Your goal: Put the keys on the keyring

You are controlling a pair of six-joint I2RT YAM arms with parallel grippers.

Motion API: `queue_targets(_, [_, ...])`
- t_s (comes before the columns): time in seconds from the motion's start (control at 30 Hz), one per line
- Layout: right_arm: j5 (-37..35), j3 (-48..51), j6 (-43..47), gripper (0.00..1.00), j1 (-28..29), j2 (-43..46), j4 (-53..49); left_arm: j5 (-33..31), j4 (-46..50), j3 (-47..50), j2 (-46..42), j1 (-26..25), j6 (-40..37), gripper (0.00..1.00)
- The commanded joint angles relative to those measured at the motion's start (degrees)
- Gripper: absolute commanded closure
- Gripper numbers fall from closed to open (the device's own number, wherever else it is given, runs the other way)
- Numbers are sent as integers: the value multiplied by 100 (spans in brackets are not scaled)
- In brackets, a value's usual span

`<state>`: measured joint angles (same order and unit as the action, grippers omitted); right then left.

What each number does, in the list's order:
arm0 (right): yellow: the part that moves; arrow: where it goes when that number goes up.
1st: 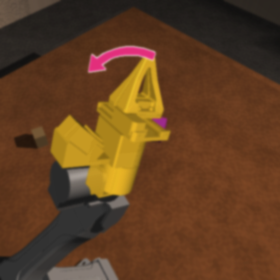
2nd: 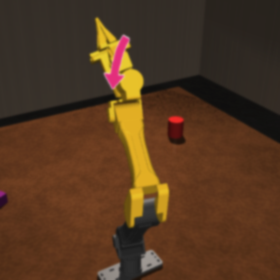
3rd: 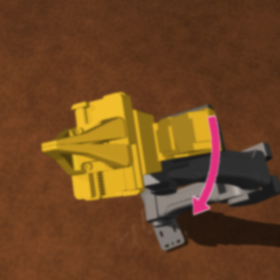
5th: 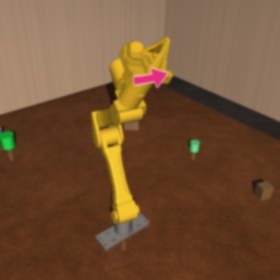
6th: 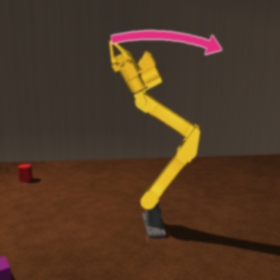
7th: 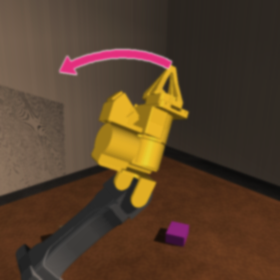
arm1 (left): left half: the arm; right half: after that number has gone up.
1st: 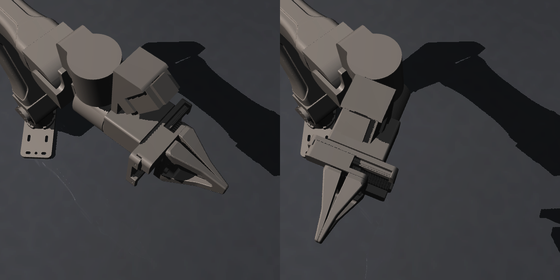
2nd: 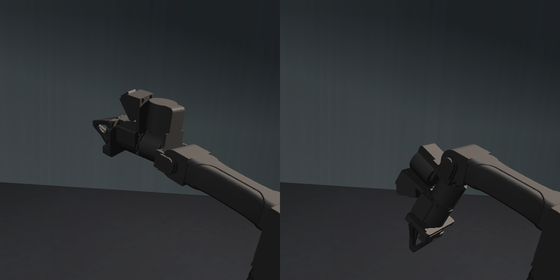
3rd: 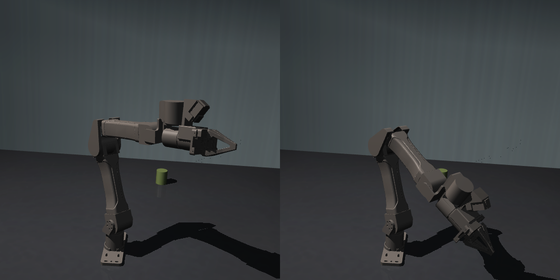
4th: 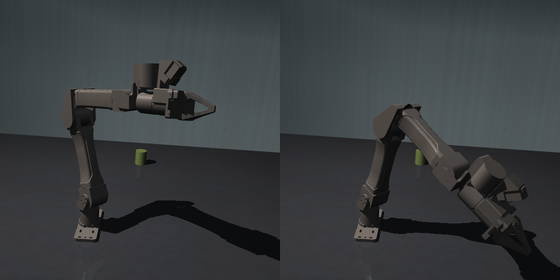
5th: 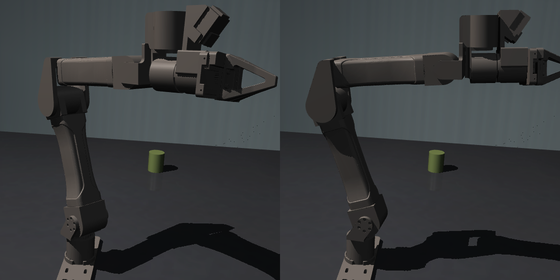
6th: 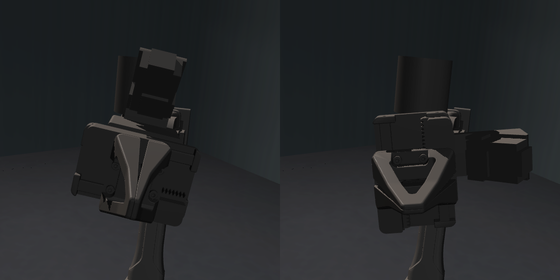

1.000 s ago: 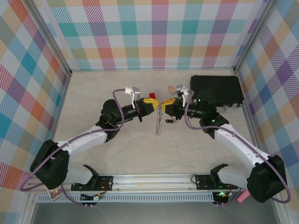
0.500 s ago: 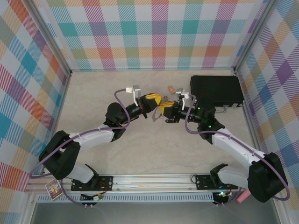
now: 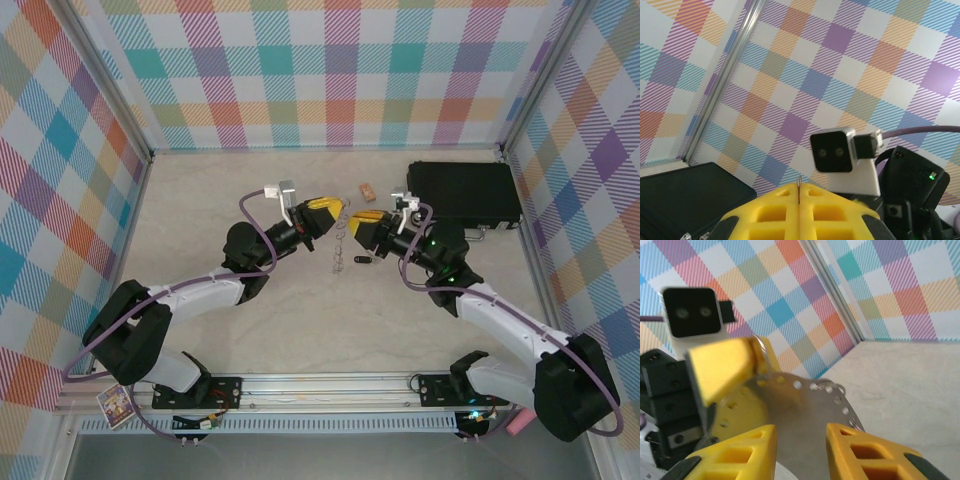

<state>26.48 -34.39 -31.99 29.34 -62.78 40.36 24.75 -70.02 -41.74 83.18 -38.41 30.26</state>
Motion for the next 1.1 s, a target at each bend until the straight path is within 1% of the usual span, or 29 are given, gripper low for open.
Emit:
queue_targets(0.0, [61, -144, -255, 68, 21, 64, 579, -58, -491, 23, -156, -87, 58, 100])
queue_targets(0.13, [237, -321, -505, 69, 19, -112, 853, -58, -513, 17, -138, -95, 93, 100])
queue_targets(0.2, [296, -458, -527, 70, 19, -218, 837, -43, -513, 17, -145, -105, 100, 100])
queue_targets(0.43, [498, -608, -755, 75, 14, -569, 1245, -46, -505, 10, -189, -114, 102, 100])
queue_targets(0.6, [487, -623, -693, 82, 19, -664, 1222, -14, -513, -19, -174, -116, 123, 100])
queue_targets(0.87, [472, -604, -606, 83, 17, -628, 1181, -19, -526, 9, -180, -122, 126, 100])
queue_targets(1.07, [479, -575, -494, 80, -124, -394, 994, 2, -513, 23, -211, -120, 112, 100])
